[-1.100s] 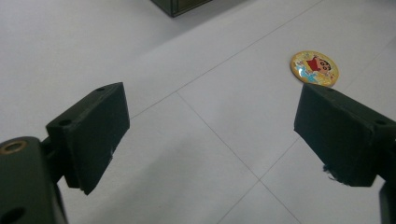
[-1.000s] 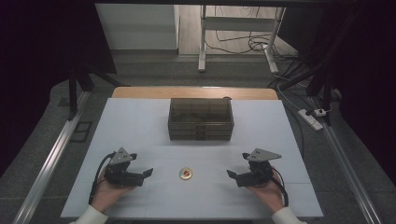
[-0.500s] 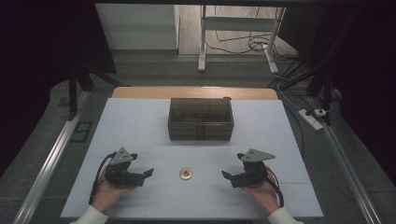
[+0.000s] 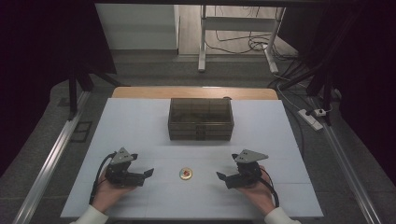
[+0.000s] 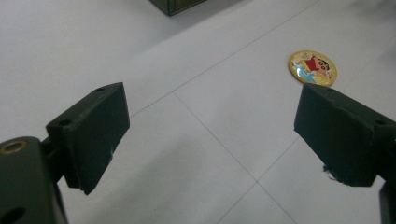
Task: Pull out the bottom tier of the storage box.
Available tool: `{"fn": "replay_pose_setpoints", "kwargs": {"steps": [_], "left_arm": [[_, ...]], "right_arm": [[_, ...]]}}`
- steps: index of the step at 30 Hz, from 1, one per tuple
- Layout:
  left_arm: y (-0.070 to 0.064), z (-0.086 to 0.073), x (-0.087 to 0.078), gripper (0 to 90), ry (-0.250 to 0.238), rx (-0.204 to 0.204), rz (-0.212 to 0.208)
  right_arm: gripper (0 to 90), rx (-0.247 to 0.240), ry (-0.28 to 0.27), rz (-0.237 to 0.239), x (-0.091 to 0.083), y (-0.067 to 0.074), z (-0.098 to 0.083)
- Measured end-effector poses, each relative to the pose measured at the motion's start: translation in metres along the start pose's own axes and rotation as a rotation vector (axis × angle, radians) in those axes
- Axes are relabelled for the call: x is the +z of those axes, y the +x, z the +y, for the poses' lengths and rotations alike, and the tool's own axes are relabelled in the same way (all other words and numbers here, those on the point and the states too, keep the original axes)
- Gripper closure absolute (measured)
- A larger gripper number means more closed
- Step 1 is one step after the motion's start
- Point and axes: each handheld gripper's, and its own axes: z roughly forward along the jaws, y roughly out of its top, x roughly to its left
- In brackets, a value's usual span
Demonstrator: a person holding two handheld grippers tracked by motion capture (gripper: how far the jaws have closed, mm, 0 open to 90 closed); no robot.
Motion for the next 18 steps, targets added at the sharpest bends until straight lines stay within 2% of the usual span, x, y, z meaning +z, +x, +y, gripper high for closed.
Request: {"fn": "replay_pose_setpoints", "kwargs": {"steps": [12, 18], "left_arm": [[-0.0004, 0.0001, 0.0005, 10.1, 0.001, -0.002, -0.002], [-0.0007, 0.0001, 0.0009, 10.1, 0.004, 0.000, -0.004]], "right_arm": [[7.5, -0.029, 0.018, 0.004, 0.0071, 0.0062, 0.0036], [8.8, -0.059, 0.034, -0.006, 0.0097, 0.0095, 0.0051]]}}
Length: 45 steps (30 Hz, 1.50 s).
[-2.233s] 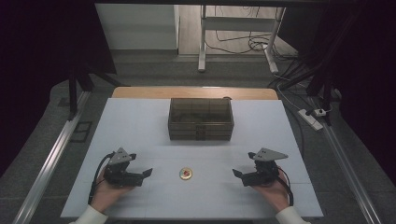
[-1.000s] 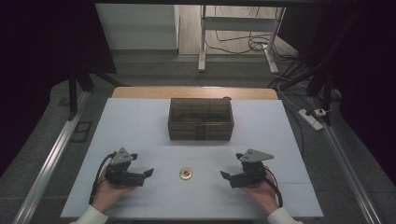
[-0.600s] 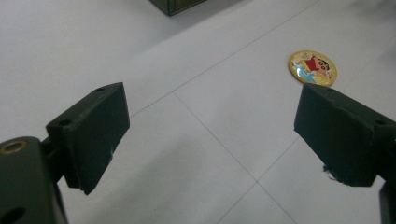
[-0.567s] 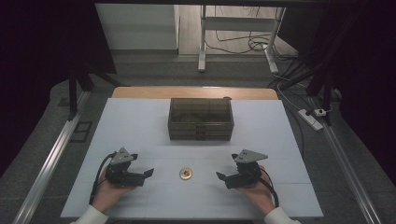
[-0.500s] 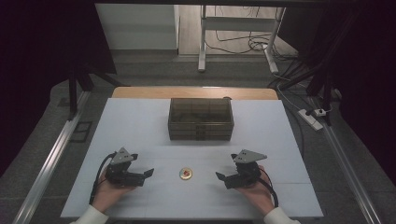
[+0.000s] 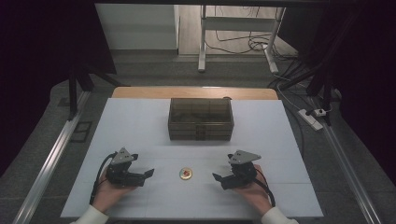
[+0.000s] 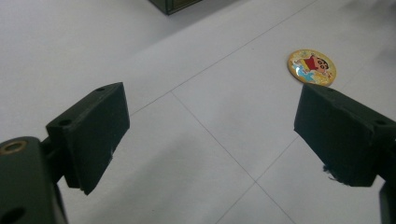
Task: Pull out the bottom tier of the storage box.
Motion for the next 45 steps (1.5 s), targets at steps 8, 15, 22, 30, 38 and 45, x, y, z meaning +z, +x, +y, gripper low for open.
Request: {"fn": "replay_pose_setpoints", "kwargs": {"steps": [8, 15, 22, 30, 38, 45], "left_arm": [[0.000, 0.000, 0.000, 10.1, 0.000, -0.001, 0.000], [0.000, 0.000, 0.000, 10.1, 0.002, -0.001, -0.001], [0.000, 0.000, 0.001, 10.0, 0.004, -0.002, -0.002], [0.000, -0.001, 0.001, 10.0, 0.007, -0.005, -0.003], [0.000, -0.001, 0.002, 10.0, 0.008, -0.006, -0.004], [0.001, -0.001, 0.002, 10.0, 0.011, -0.007, -0.006]], "right_arm": [[8.9, -0.060, 0.021, -0.028, 0.003, 0.004, 0.003], [10.0, -0.112, 0.028, -0.052, 0.006, 0.007, 0.006], [11.6, -0.156, 0.043, -0.071, 0.007, 0.010, 0.010], [12.0, -0.223, 0.061, -0.099, 0.010, 0.015, 0.013], [12.8, -0.282, 0.070, -0.136, 0.013, 0.018, 0.018], [13.0, -0.325, 0.078, -0.162, 0.015, 0.021, 0.021]]}}
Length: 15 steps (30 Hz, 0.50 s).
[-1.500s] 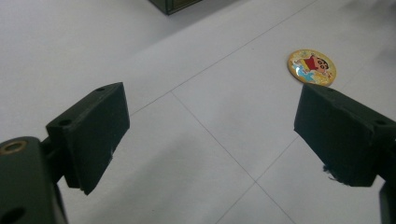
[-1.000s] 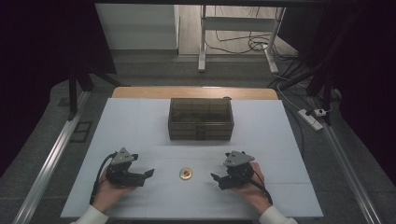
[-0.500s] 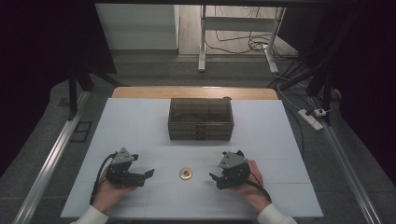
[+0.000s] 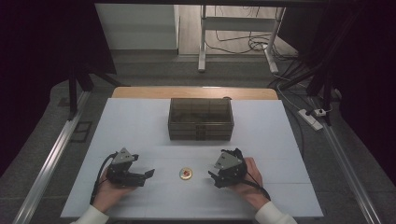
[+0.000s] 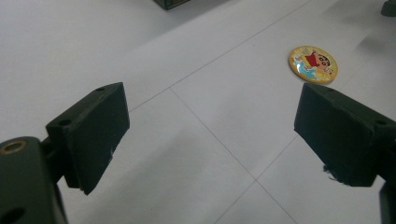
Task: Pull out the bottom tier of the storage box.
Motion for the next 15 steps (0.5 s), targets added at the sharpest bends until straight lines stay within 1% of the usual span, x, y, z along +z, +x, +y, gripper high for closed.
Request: {"fn": "replay_pose_setpoints", "kwargs": {"steps": [2, 5, 9, 11, 13, 15], "left_arm": [[0.0003, 0.0000, 0.0001, 10.0, 0.000, 0.000, 0.001], [0.0004, 0.0000, 0.0002, 10.0, 0.000, -0.001, 0.001], [0.0000, -0.0001, 0.0006, 10.0, 0.003, 0.001, 0.000], [-0.0001, 0.0000, 0.0006, 10.0, 0.002, 0.000, -0.001], [0.0001, -0.0001, 0.0007, 10.0, 0.002, -0.001, -0.001], [0.0002, -0.0001, 0.0008, 10.0, 0.002, -0.002, -0.001]], "right_arm": [[13.2, -0.017, 0.005, -0.007, -0.0001, 0.0004, 0.0010], [13.5, -0.026, 0.000, -0.015, 0.0011, 0.0015, 0.0023], [13.6, -0.047, 0.007, -0.029, 0.0025, 0.0028, 0.0045], [13.7, -0.065, 0.012, -0.039, 0.0030, 0.0033, 0.0060], [14.0, -0.071, 0.008, -0.047, 0.0035, 0.0038, 0.0074], [14.2, -0.087, 0.007, -0.062, 0.0044, 0.0037, 0.0084]]}}
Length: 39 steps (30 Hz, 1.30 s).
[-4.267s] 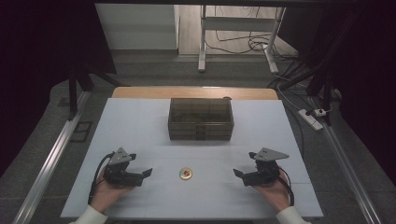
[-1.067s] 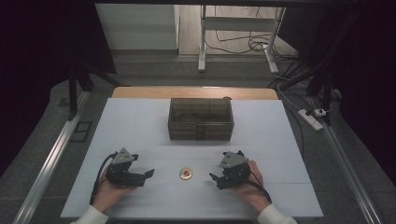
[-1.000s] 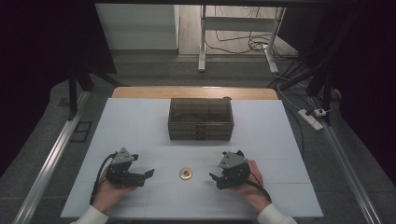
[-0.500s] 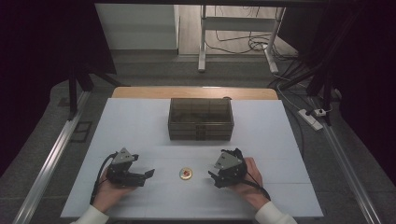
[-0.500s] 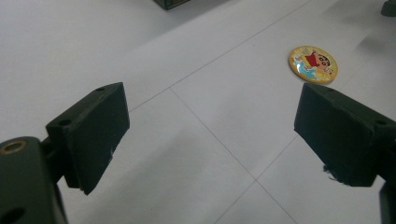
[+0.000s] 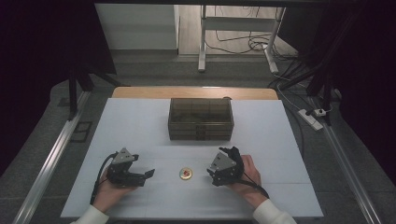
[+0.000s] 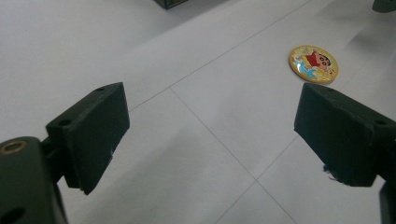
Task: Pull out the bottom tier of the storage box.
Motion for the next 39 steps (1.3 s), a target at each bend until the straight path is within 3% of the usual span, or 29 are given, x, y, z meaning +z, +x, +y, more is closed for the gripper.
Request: {"fn": "replay_pose_setpoints", "kwargs": {"steps": [24, 39], "left_arm": [[0.000, 0.000, 0.000, 10.0, 0.001, 0.000, 0.001], [0.000, -0.001, 0.001, 10.0, 0.002, 0.001, 0.001]], "right_arm": [[15.7, -0.054, 0.017, -0.055, 0.010, -0.002, 0.008], [18.5, -0.081, 0.022, -0.065, 0.017, -0.004, 0.012]]}}
